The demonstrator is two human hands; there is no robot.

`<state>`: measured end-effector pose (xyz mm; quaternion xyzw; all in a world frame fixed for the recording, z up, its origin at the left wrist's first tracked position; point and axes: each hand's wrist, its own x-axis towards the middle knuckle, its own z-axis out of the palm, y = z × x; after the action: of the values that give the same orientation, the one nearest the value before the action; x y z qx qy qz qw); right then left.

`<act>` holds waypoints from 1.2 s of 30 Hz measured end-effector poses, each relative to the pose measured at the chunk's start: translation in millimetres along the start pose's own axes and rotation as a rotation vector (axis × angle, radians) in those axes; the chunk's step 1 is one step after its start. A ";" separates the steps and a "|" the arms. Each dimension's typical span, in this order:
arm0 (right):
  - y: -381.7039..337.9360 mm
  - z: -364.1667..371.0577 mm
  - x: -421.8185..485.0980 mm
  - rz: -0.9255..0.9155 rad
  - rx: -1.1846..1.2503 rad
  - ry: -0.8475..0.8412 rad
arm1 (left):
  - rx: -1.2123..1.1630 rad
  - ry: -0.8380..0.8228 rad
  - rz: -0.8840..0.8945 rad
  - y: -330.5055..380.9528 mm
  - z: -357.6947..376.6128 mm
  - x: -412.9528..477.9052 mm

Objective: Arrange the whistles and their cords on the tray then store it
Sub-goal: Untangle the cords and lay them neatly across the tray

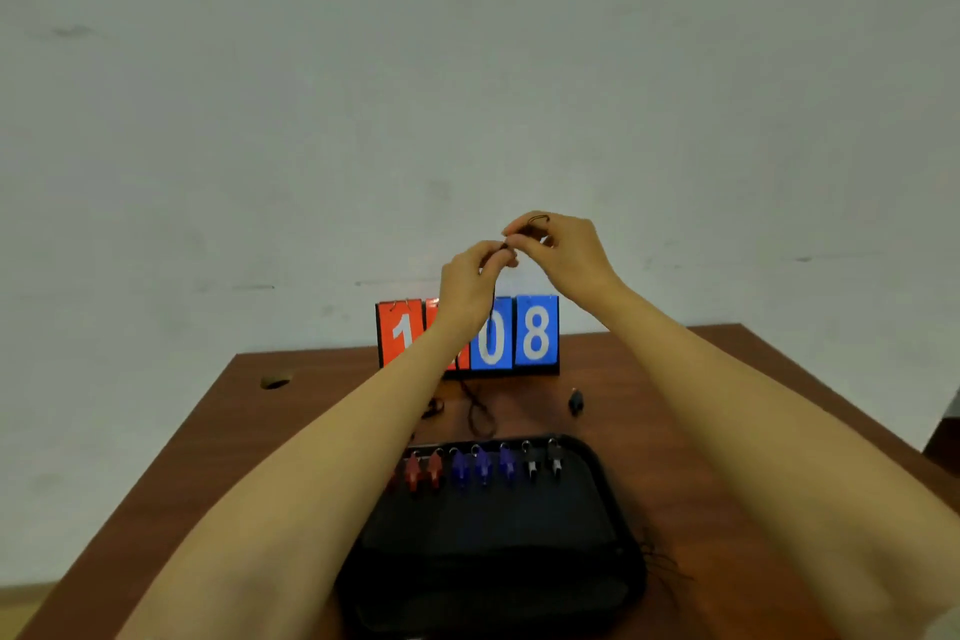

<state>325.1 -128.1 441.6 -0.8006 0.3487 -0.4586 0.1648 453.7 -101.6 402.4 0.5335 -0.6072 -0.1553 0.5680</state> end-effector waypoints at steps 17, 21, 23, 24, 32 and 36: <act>-8.3 -46.7 -38.3 0.256 0.101 0.146 | 0.561 -0.040 -0.039 -12.3 -113.2 -45.5; 12.7 -35.5 -71.0 0.356 0.047 0.100 | 0.547 -0.129 -0.104 -36.7 -125.7 -78.4; 26.3 -26.5 -89.2 0.421 -0.013 -0.007 | 0.595 -0.166 -0.125 -49.6 -127.2 -97.4; 32.9 -21.8 -98.9 0.449 -0.046 -0.074 | 0.630 -0.201 -0.134 -57.0 -127.8 -107.1; 66.0 8.7 -174.9 0.575 -0.204 -0.229 | 0.734 -0.272 -0.297 -105.7 -119.7 -175.8; 89.6 15.7 -208.8 0.692 -0.251 -0.324 | 0.745 -0.367 -0.343 -122.7 -109.2 -199.1</act>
<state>231.8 -43.8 251.7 -0.7118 0.6205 -0.1975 0.2634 562.3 61.1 234.0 0.7582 -0.6151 -0.1102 0.1862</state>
